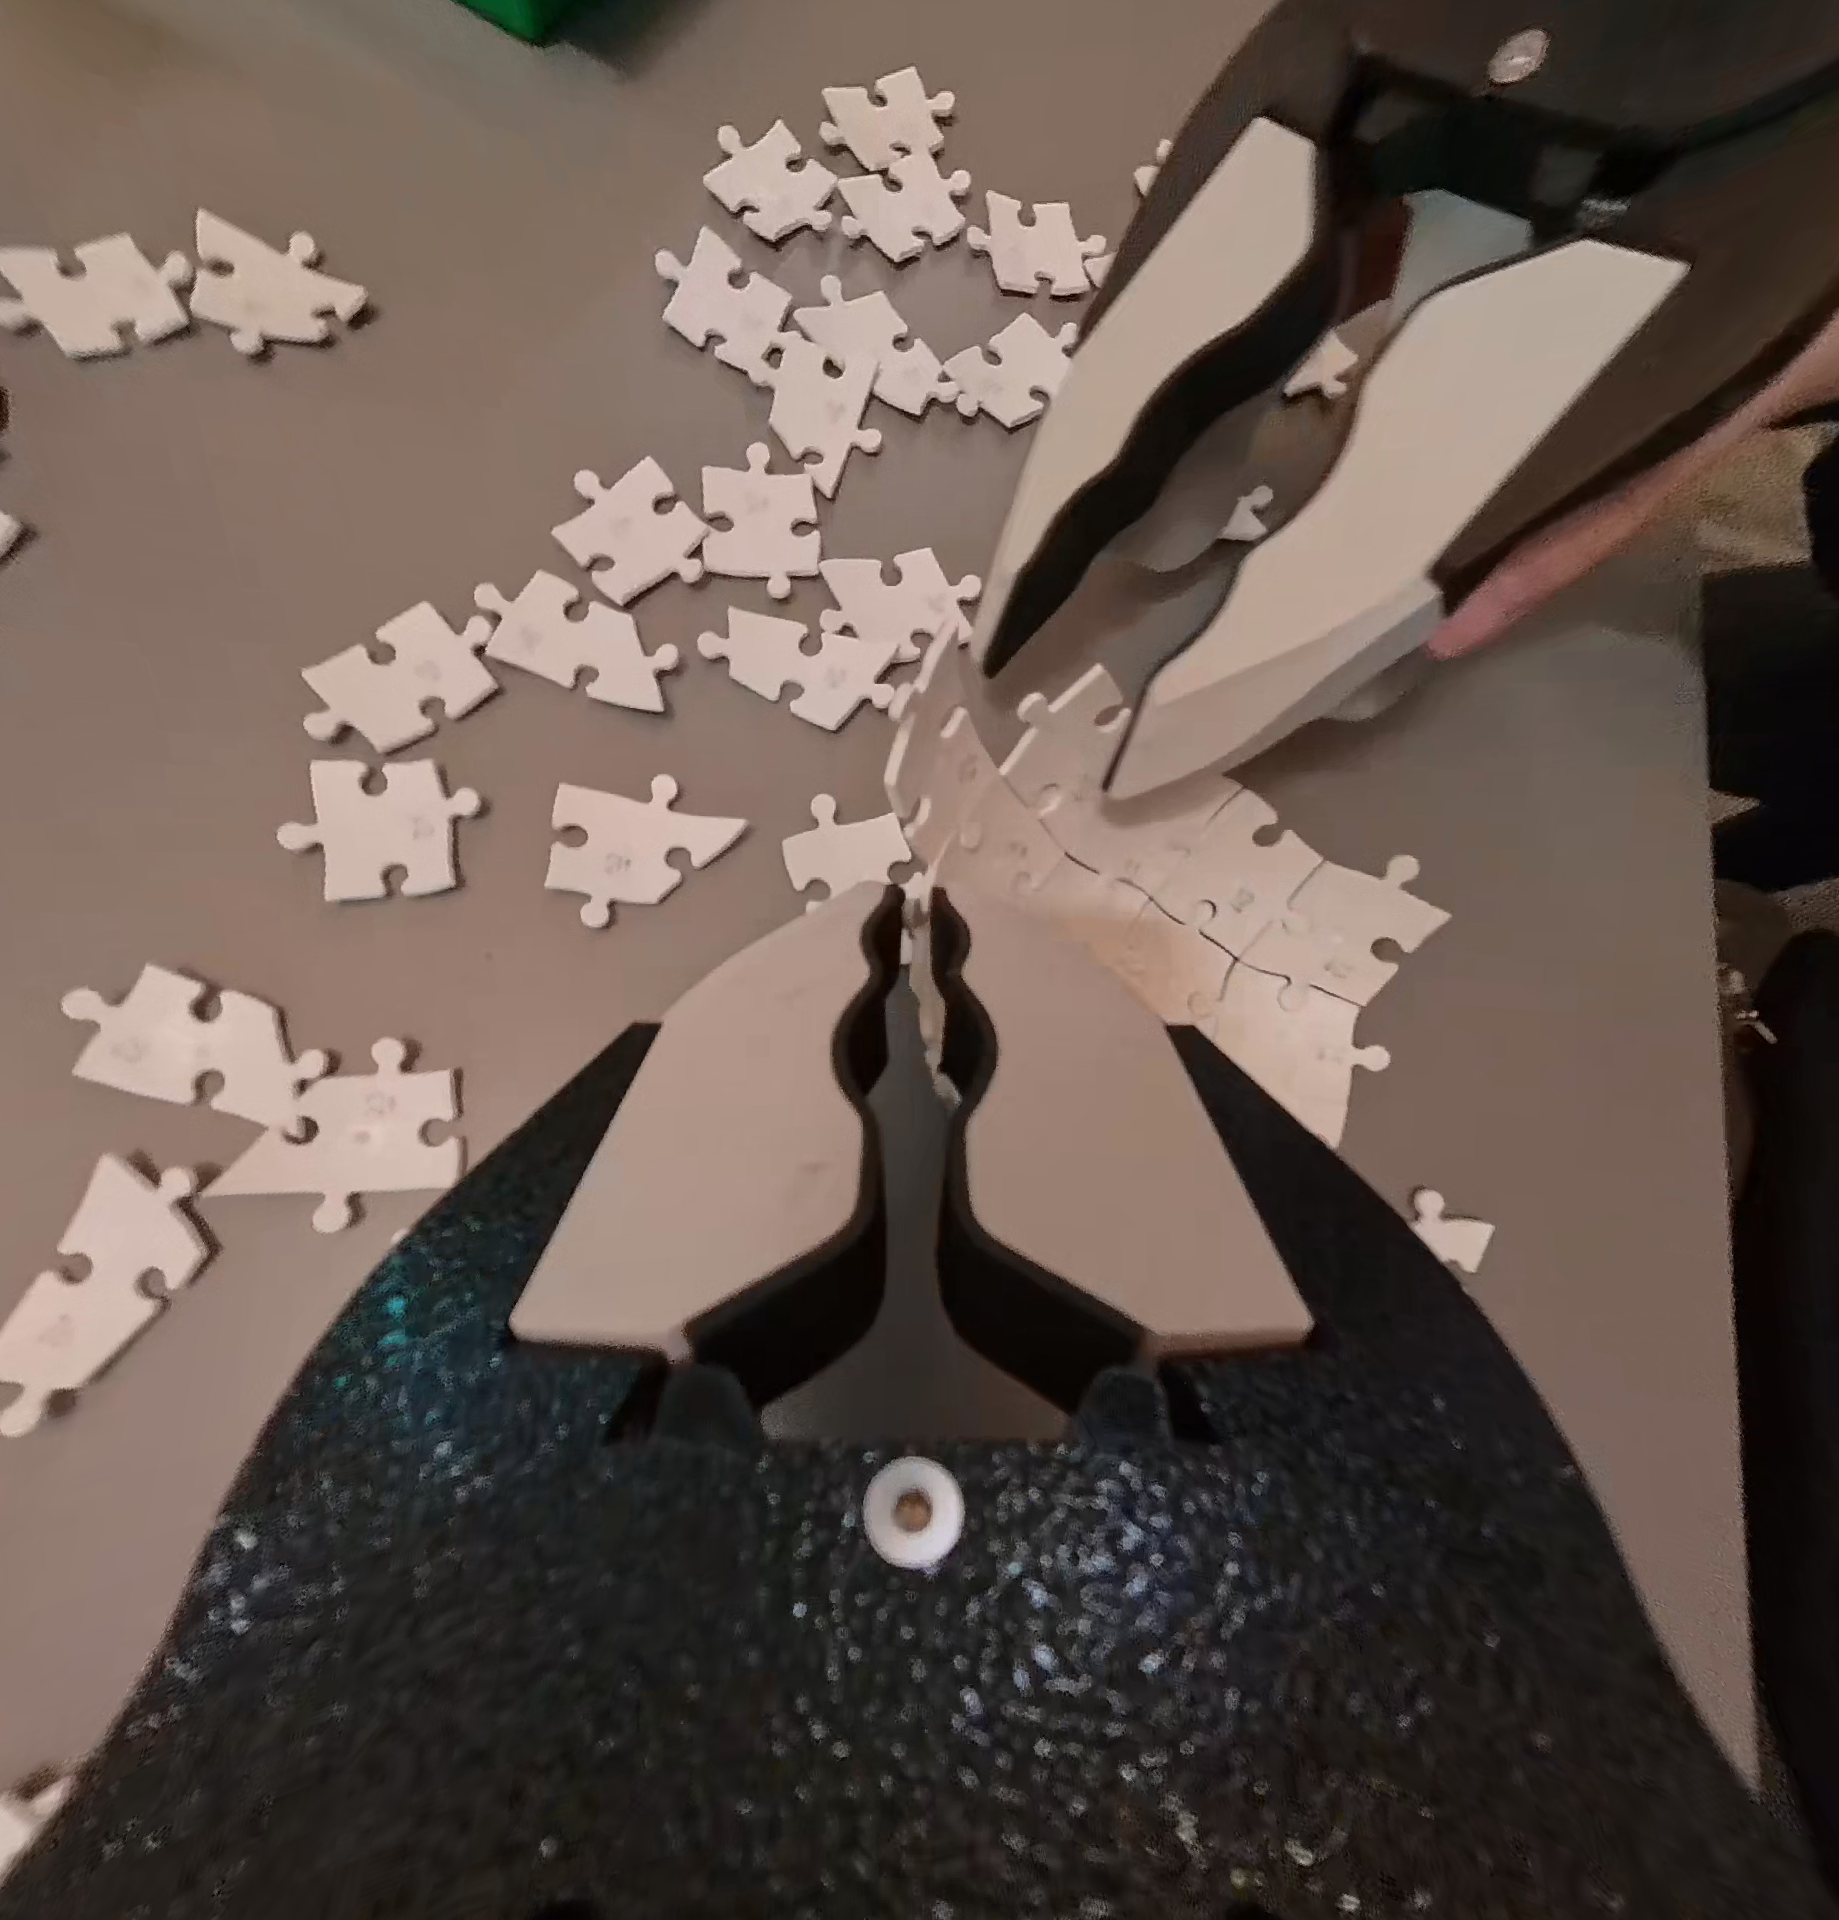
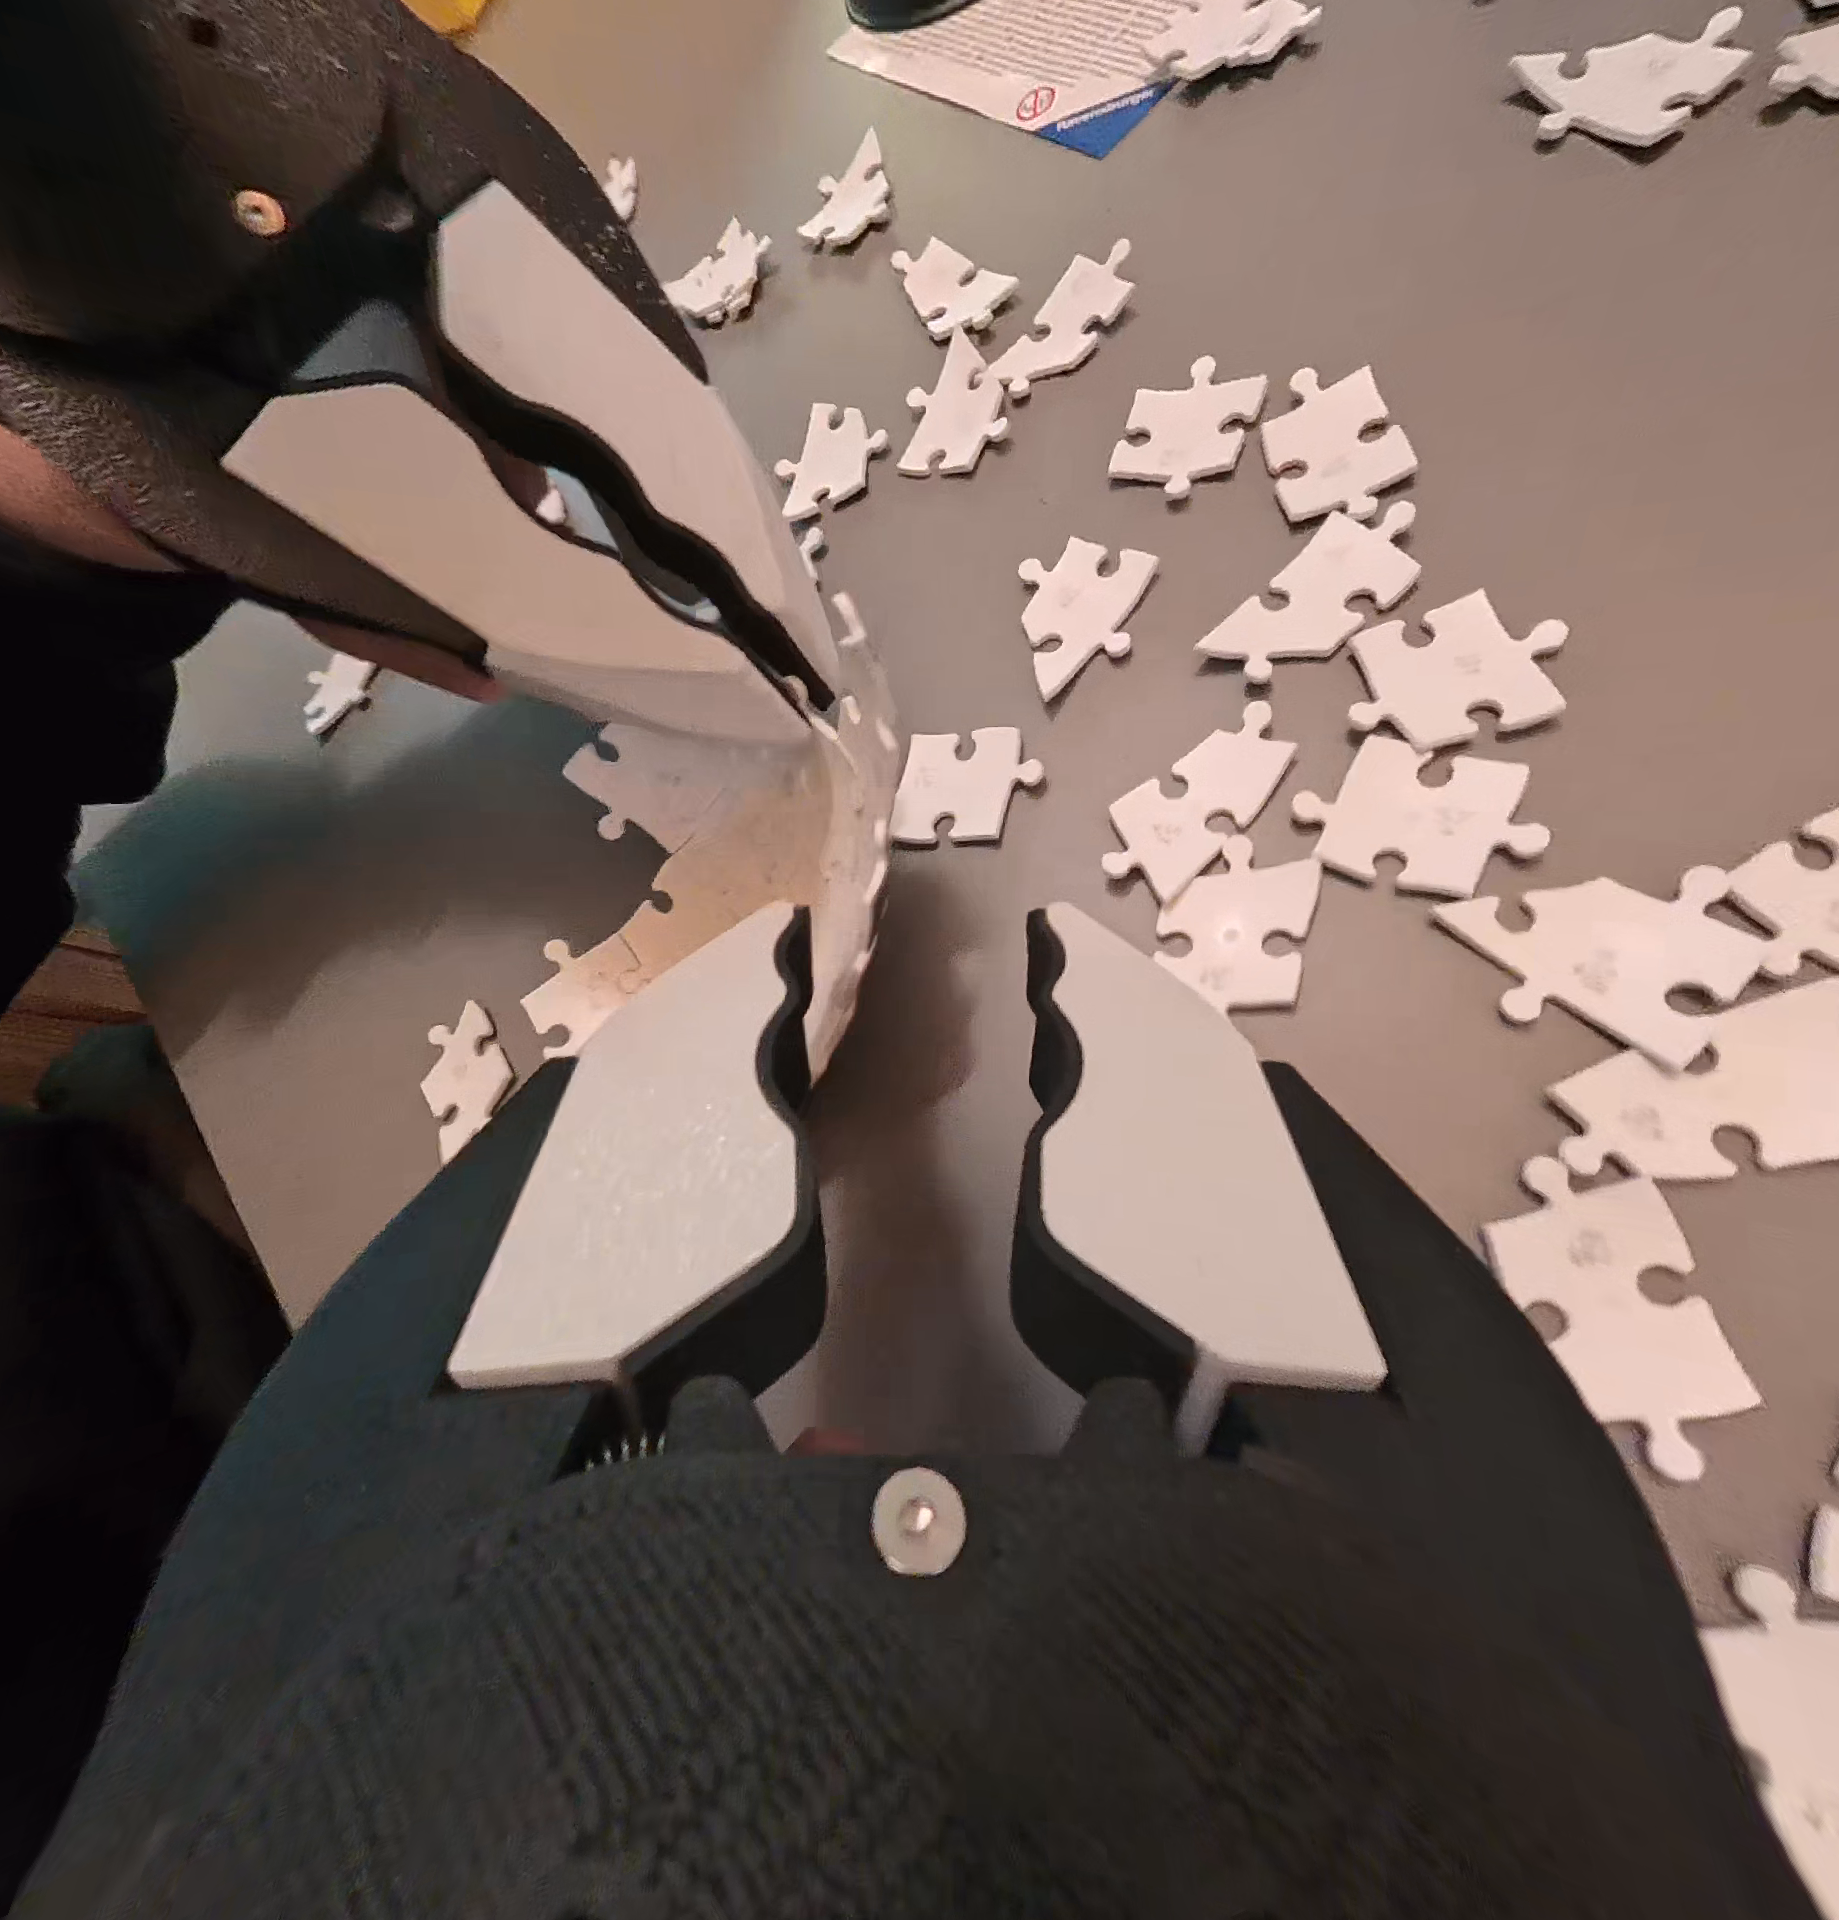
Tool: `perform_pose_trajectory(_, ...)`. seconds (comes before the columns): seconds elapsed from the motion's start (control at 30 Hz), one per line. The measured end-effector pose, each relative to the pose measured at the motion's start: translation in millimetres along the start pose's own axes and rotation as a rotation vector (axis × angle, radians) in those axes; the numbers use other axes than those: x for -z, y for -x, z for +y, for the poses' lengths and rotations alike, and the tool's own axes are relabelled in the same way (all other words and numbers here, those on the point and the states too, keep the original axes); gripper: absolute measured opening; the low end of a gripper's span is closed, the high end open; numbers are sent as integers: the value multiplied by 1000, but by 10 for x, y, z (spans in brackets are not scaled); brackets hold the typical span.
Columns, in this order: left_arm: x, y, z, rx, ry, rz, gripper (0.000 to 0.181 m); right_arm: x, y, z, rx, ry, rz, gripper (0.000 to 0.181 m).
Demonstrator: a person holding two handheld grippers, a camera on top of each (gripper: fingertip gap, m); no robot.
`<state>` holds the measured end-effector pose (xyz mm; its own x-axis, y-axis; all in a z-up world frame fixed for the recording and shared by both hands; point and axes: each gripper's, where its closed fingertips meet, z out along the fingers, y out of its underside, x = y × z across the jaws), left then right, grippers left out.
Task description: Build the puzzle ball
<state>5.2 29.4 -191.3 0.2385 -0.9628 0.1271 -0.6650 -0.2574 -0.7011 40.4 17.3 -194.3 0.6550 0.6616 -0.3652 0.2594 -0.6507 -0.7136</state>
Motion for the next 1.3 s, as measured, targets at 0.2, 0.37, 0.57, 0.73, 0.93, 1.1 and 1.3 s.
perform_pose_trajectory(0.2,9,28,34,-83,56,-56,5,-100,50,-35,57,1,-48,5)
perform_pose_trajectory(0.37,8,18,-87,-59,0,-72,13,-66,38,-67,93,-9,-8,4)
perform_pose_trajectory(0.57,268,159,-204,21,-104,-227,38,-25,-47,-147,146,-56,90,4)
perform_pose_trajectory(0.73,744,253,-60,119,-261,-435,41,-29,-118,-227,176,-110,135,4)
perform_pose_trajectory(0.93,1194,204,608,207,-335,-717,55,-63,-116,-318,236,-186,133,4)
perform_pose_trajectory(1.1,1666,362,1315,279,-239,-969,71,-10,-151,-407,275,-276,130,3)
perform_pose_trajectory(1.3,1973,475,1656,494,-358,-986,65,48,-262,-337,314,-238,175,4)
